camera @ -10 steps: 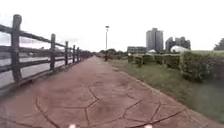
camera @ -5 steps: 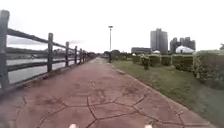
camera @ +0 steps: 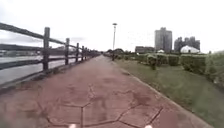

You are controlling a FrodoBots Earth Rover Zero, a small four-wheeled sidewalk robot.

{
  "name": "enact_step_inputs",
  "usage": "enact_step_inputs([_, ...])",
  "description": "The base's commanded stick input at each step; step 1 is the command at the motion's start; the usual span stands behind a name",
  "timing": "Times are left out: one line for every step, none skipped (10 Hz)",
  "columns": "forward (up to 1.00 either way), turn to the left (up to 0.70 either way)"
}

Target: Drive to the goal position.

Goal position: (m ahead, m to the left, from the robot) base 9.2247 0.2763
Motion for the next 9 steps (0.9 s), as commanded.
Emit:
enact_step_inputs([0.92,0.00])
enact_step_inputs([0.92,0.00])
enact_step_inputs([0.92,0.00])
enact_step_inputs([0.92,0.00])
enact_step_inputs([0.92,0.00])
enact_step_inputs([0.92,0.00])
enact_step_inputs([0.92,0.00])
enact_step_inputs([0.92,0.00])
enact_step_inputs([0.92,0.00])
